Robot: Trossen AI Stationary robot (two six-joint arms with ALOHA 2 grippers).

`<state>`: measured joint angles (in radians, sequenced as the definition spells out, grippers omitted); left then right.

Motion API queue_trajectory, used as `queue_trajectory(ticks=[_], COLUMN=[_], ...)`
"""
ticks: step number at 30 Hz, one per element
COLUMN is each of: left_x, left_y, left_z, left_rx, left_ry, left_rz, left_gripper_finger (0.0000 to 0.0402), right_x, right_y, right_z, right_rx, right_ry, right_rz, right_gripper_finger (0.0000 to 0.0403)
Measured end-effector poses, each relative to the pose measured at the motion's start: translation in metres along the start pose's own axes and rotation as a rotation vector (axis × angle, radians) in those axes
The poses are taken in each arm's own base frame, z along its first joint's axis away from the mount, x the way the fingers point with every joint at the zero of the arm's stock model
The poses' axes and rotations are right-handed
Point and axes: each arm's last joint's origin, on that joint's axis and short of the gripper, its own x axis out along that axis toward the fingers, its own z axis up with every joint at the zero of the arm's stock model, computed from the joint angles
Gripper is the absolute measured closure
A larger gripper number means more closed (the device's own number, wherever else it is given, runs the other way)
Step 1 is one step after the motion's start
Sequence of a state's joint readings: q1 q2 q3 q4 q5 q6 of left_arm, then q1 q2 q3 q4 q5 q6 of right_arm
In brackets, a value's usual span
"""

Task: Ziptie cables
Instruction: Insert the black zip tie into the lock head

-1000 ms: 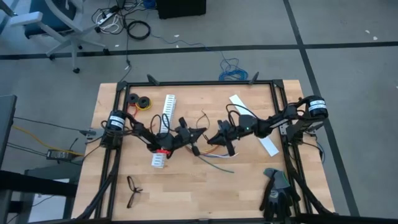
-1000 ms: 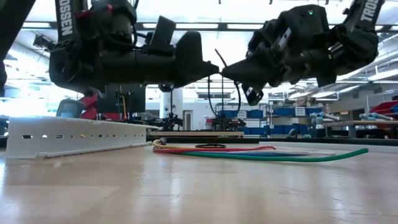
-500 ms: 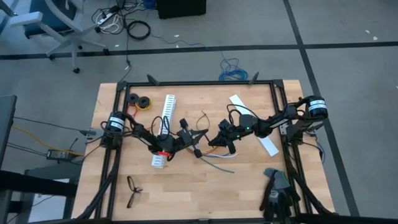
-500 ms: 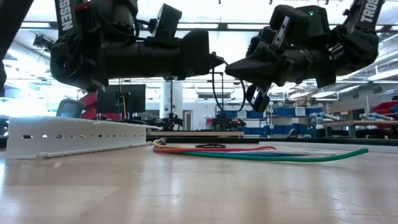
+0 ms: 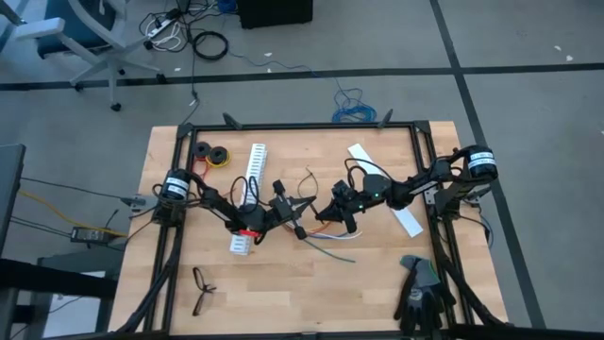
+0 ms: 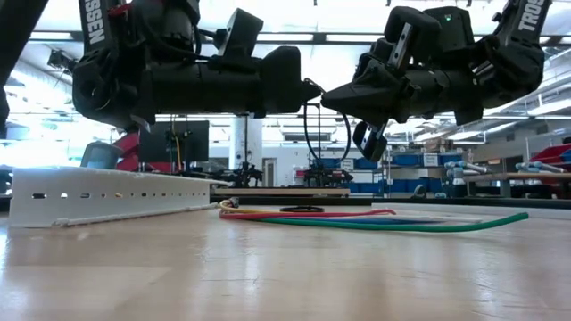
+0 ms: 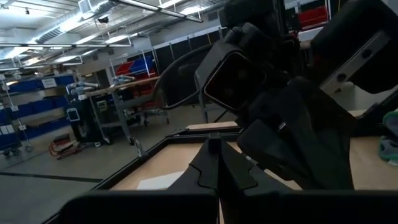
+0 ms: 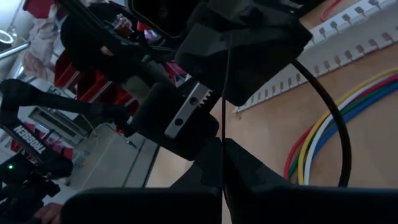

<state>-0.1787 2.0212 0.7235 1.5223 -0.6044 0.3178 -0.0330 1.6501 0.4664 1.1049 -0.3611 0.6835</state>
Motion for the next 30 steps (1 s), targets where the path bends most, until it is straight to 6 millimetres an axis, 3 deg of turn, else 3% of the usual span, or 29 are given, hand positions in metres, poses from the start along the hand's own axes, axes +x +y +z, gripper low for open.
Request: queue_trajectory(ticks=[24, 30], left_x=[-0.0039, -0.0056], left_y=[-0.0052, -0.0077], left_z=[0.0015, 0.0024], left_rx=[0.082, 0.172], left_ry=[0.005, 0.002], left_rz=[0.001, -0.007], left_gripper_finger=[0.0401, 0.0401], right_x=[-0.0009, -0.001], right_y=[-0.0019, -0.0012], right_z=[0.0018, 0.0028], right_rx=[0.032, 0.053], right_ry=[-0.008, -0.016], right_rz=[-0.007, 0.003], right_gripper_finger=[0.0403, 0.0403])
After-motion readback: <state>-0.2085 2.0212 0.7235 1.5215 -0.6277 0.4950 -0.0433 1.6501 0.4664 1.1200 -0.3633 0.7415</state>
